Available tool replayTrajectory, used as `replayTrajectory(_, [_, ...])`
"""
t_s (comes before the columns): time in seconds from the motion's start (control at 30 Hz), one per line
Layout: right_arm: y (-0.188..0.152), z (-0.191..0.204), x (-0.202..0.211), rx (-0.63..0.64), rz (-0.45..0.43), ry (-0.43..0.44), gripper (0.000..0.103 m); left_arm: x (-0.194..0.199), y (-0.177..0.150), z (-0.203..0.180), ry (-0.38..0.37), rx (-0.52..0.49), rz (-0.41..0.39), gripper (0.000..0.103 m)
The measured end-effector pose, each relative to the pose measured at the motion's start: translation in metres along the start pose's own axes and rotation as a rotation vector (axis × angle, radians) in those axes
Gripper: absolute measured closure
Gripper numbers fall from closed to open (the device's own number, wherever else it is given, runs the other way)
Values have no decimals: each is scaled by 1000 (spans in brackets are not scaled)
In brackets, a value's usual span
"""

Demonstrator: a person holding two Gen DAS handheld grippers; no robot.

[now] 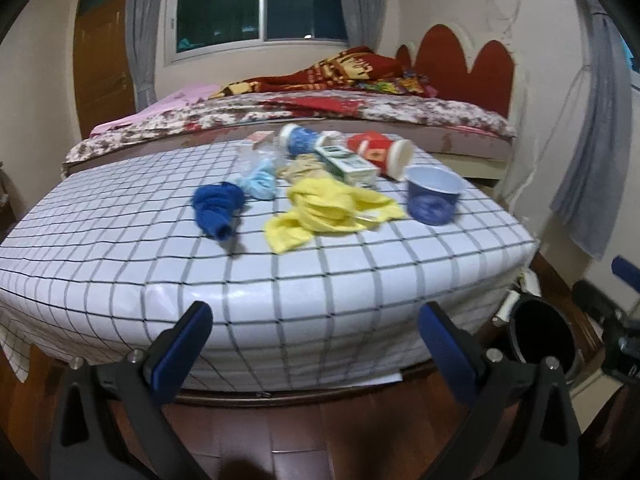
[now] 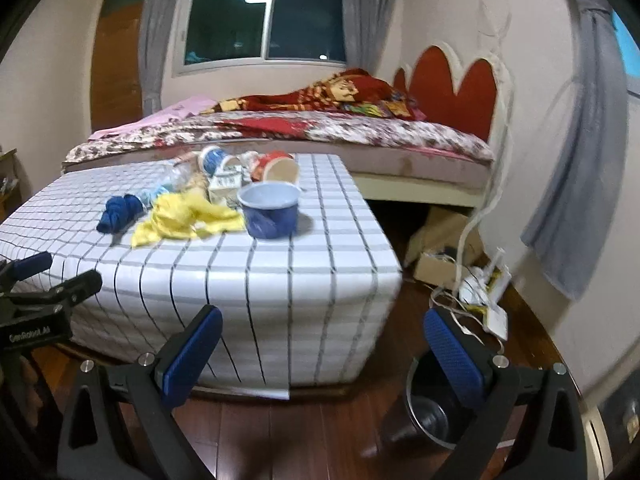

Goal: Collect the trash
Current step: 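Grasp the blue cup with the right tool while the left tool grasps the blue knotted cloth, then carry both items over the black bin and open both tools to drop them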

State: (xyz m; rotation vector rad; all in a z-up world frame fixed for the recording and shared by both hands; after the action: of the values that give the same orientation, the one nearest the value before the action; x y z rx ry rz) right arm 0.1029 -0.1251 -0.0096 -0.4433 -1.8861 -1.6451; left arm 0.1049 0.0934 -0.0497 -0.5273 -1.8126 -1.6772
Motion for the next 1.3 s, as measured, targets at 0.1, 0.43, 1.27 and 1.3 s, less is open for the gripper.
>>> replayTrajectory(0.1, [18,11,-27,4,18,7,1,-12,10,21,27,34,3,0])
replayTrajectory(0.43, [66,48,-113,24,72,118,9,-68,51,84,107,125,10,1])
replayTrajectory(1.27, [96,40,-152,59,65,122,28,-93,80,96,-6,145,10,62])
replayTrajectory(1.3, [97,39,-144,63,51,122,28,-88,82,92,-11,140,-3,62])
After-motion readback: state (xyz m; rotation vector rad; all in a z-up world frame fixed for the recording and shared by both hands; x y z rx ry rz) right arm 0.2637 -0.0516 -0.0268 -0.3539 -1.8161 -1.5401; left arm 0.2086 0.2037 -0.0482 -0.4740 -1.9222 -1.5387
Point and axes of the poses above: each gripper's, at about its wrist camera, not at the fingertips, and x roughly against the way its jaws point, z to its left, y to its top, the point moved 6 cm from there along -x, roughly the way its jaws point, and after that the axes turned 6 degrees about z, right-handed, at the moved point
